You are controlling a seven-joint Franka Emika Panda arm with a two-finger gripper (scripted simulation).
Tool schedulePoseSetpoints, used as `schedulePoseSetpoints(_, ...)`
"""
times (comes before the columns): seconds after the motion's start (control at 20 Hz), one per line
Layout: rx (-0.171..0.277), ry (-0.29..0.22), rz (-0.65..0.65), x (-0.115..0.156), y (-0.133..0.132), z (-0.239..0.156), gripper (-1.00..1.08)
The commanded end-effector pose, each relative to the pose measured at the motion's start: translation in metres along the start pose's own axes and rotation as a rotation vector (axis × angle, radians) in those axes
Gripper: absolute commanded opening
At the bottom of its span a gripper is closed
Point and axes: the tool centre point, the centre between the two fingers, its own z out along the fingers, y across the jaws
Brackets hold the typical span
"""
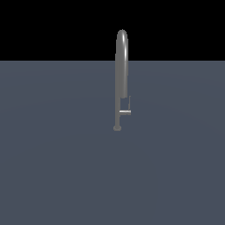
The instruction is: Turn on the faucet by rotating a designated handle.
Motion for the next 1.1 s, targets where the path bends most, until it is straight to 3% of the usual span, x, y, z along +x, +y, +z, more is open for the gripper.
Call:
schedulePoseSetpoints(0.0, 0.019, -0.02, 0.019, 0.008, -0.001, 0.001, -1.0)
schedulePoseSetpoints(1.05, 0.288, -0.3, 0.286, 0.121, 0.004, 0.031, -1.0)
